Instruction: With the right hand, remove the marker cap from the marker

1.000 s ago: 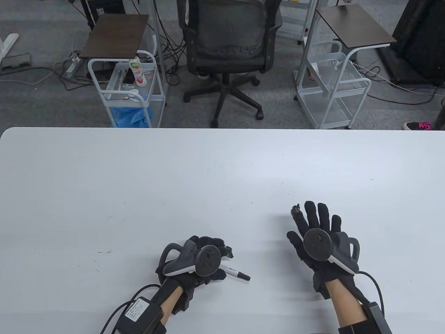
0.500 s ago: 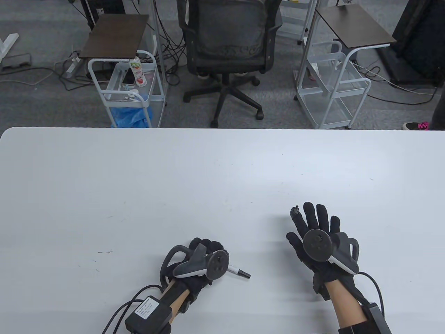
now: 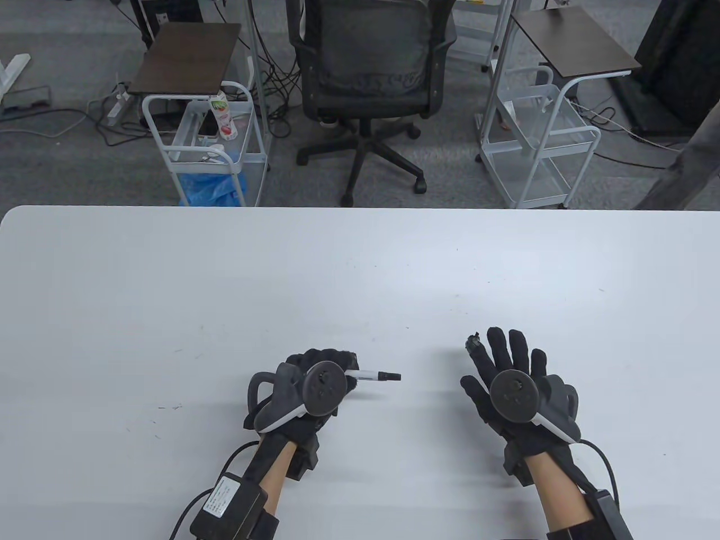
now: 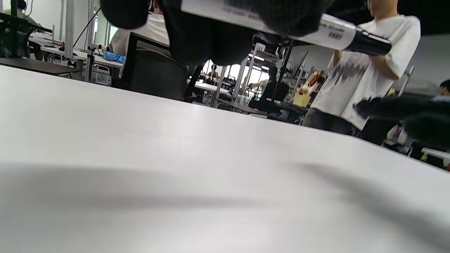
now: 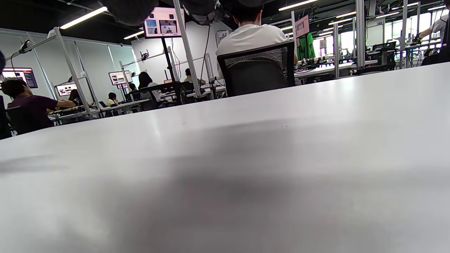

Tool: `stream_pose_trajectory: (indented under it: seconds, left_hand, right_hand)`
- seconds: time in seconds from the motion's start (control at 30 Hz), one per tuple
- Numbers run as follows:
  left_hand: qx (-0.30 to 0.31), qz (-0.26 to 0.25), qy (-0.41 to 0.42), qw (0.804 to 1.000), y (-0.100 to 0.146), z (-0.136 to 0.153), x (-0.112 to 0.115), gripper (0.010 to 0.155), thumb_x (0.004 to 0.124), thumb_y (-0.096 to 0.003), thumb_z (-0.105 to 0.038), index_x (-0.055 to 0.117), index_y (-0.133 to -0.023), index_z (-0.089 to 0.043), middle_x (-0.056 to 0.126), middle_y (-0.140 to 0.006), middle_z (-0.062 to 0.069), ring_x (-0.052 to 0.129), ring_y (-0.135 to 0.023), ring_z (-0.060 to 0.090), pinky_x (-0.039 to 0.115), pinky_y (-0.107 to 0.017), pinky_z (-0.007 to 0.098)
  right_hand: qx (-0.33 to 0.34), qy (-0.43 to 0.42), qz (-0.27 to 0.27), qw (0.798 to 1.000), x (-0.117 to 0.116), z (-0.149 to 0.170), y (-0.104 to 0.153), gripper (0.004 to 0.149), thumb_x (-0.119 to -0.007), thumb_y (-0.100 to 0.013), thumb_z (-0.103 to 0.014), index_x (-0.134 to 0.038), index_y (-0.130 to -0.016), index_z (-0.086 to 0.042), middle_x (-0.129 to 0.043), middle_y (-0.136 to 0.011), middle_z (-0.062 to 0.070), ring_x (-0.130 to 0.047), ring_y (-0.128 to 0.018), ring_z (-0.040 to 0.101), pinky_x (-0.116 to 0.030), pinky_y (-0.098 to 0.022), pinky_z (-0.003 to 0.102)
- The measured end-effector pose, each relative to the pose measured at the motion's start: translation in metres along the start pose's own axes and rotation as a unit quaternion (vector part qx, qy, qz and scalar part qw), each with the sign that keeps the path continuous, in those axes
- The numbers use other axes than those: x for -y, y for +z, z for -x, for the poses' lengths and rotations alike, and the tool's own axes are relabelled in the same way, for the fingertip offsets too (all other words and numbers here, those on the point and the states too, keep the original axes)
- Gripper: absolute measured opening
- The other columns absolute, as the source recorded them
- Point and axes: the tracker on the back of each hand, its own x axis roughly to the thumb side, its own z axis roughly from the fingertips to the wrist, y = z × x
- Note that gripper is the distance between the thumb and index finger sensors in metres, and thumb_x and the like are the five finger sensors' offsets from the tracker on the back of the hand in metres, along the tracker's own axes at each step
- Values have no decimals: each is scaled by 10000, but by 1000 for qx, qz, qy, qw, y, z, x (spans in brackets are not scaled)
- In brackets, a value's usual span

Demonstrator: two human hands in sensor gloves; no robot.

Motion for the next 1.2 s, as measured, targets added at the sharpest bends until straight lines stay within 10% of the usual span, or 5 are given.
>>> stream_pose_trajectory:
  seconds: [0.27,0.67,0.87,1.2]
  left_hand:
    - [36,29,45,998,4,11,26,523,700,-519,-390,688,-1015,-224,859,-932,-11,879,-791,157,774,-681,392]
    - [77,44,66,994,7,7,29,524,699,-518,-396,689,-1014,-229,861,-924,-20,877,-776,144,771,-669,371]
    - [93,59,58,992,5,-3,42,523,712,-509,-394,720,-999,-211,898,-896,-16,904,-742,141,790,-645,359]
    - [111,63,75,989,1,-17,47,530,676,-507,-384,782,-950,-114,969,-770,7,947,-603,120,833,-555,323]
  right_hand:
    - [45,-73,-30,996,1,-22,-1,699,-515,-614,-490,-339,-1212,-172,-193,-1257,260,-123,-1072,519,-177,-721,695]
    - [87,-271,-119,951,-14,-74,-19,712,-523,-624,-475,-460,-1166,-18,-687,-1092,291,-842,-763,355,-774,-533,405]
    - [92,-299,-160,936,-28,-68,-18,542,-590,-602,-412,-773,-931,-22,-970,-689,71,-948,-428,153,-829,-312,243]
    - [122,-278,-85,949,-22,-56,-13,483,-644,-550,-382,-853,-834,-53,-961,-543,-40,-914,-343,63,-805,-265,193]
